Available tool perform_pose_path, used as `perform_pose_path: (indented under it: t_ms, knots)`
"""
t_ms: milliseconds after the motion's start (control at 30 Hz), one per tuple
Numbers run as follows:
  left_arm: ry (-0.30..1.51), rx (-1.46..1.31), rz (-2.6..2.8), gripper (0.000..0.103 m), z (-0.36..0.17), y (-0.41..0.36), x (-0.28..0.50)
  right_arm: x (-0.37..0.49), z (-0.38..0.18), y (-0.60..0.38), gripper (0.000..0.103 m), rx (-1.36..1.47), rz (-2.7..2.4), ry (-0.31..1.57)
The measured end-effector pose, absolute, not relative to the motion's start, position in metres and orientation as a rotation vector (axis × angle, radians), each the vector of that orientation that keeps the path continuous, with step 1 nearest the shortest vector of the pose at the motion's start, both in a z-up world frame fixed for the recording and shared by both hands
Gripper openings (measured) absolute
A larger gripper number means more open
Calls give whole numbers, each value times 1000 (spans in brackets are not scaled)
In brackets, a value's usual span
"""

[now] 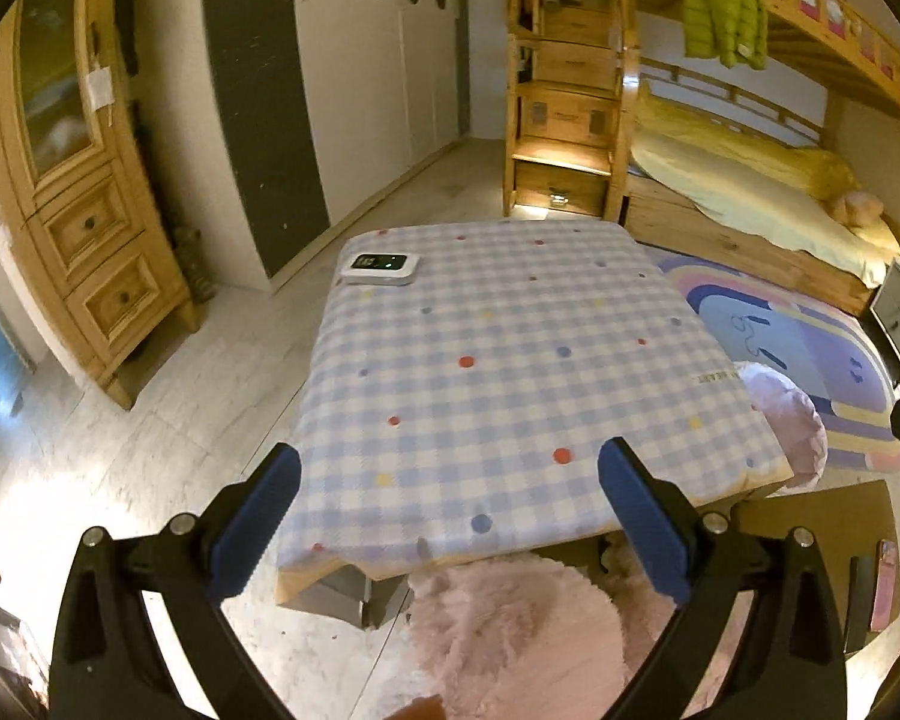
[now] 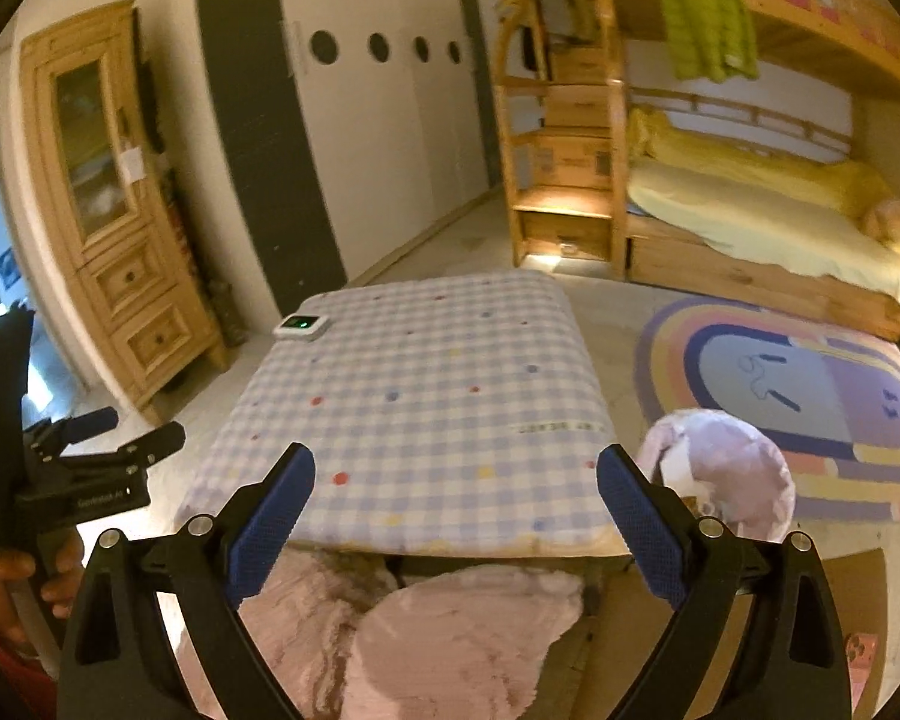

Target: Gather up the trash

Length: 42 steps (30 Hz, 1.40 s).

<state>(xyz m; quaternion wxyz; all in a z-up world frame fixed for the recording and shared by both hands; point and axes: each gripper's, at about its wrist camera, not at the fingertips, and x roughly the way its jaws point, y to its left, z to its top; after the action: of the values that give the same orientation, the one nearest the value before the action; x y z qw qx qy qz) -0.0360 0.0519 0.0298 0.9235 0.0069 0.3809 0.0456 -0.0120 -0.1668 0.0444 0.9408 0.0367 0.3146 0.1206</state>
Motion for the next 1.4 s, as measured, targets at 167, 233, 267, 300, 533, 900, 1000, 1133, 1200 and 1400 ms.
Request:
perform_pose_path:
  t_ms: [167,233,267,300,533,900,1000,1133,1200,1400]
  knots:
    - [769,2,105,96,36,57,-41,-12,45,-157,94,55,252,637]
    - [767,3,102,96,36,55,-42,-13,46,-156,94,53,253,637]
    - [765,3,100,96,36,55,-42,-12,46,-156,94,52,253,636]
    - [762,2,98,96,37,54,-42,-12,46,-156,94,51,253,639]
    - [767,-1,96,96,34,58,-41,-10,44,-154,94,40,258,647]
    - [775,4,102,96,32,55,-40,-9,40,-157,94,43,254,658]
    - [776,0,102,96,31,55,-40,-9,40,-157,94,43,254,657]
    - [777,-2,106,96,28,56,-39,-9,39,-157,94,44,254,657]
    - [776,-5,108,96,27,55,-40,-9,39,-157,94,45,254,658]
    - [776,-5,108,96,27,56,-40,-8,40,-157,94,43,254,657]
